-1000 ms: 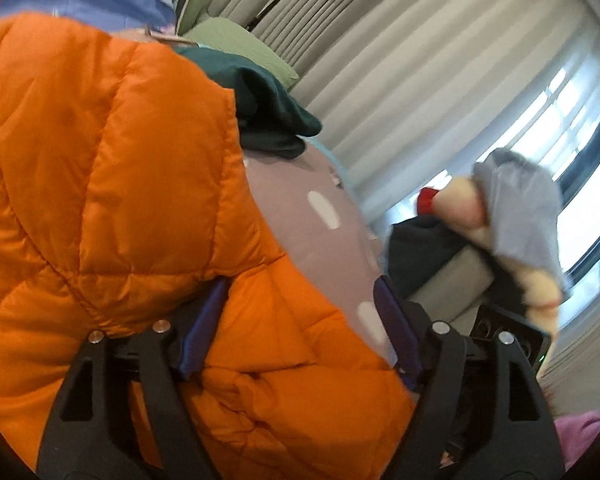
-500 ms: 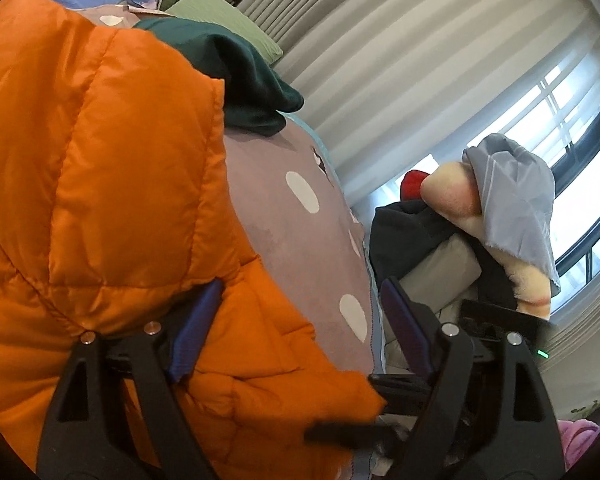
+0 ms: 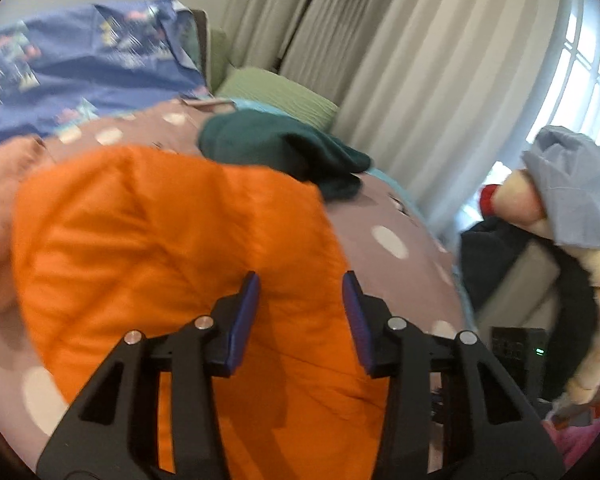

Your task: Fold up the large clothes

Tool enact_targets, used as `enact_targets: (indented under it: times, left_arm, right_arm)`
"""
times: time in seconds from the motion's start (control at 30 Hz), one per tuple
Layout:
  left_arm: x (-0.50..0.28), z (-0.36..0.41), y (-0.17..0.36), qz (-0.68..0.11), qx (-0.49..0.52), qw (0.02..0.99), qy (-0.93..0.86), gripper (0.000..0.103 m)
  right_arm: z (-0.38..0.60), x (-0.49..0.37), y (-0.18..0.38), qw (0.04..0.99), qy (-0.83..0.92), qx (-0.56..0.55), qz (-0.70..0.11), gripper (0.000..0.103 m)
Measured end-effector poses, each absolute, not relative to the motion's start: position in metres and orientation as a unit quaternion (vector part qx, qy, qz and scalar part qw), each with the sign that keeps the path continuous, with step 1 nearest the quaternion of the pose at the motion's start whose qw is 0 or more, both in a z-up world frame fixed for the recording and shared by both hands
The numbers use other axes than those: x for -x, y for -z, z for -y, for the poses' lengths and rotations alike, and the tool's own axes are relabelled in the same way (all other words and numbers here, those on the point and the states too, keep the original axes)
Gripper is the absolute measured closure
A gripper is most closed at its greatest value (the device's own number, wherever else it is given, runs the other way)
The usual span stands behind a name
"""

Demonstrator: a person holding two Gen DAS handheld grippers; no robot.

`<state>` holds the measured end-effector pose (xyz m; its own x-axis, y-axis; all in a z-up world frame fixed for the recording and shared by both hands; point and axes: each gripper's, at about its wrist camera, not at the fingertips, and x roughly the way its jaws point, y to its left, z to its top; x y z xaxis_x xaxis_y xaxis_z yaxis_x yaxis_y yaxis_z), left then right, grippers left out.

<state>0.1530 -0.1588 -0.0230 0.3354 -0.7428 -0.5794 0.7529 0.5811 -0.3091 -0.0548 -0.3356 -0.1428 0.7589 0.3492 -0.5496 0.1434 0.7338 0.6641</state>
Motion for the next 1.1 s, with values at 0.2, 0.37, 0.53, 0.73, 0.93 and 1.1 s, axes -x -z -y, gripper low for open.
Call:
enact_targets:
  times: [0.2, 0.37, 0.53, 0.73, 0.93, 1.1]
  left_arm:
    - [-0.197, 0.219, 0.067, -0.425, -0.020, 0.772, 0.473, 0.064]
    - [-0.195, 0.249, 0.090, -0.424, -0.049, 0.767, 0.479, 0.062]
    - [-0.191, 0.248, 0.096, -0.419, -0.061, 0.772, 0.474, 0.061]
    - [-0.191, 0.248, 0.098, -0.414, -0.064, 0.776, 0.471, 0.061]
    - [-0.191, 0.248, 0.102, -0.407, -0.061, 0.777, 0.476, 0.059]
    - [-0.192, 0.246, 0.104, -0.406, -0.059, 0.775, 0.481, 0.059]
  right_arm:
    - [0.334, 0.058, 0.132, 0.883, -0.046, -0.327, -0.333, 0.078]
    - [0.344, 0.081, 0.098, 0.913, -0.034, -0.300, -0.274, 0.037]
    - [0.319, 0.076, 0.062, 0.951, -0.032, -0.210, -0.224, 0.058]
    - [0.292, 0.029, 0.111, 0.942, -0.001, -0.134, -0.309, 0.090]
    - [0.312, 0.016, 0.143, 0.916, 0.021, -0.180, -0.358, 0.101]
    - [0.308, 0.011, 0.147, 0.915, 0.027, -0.162, -0.368, 0.101]
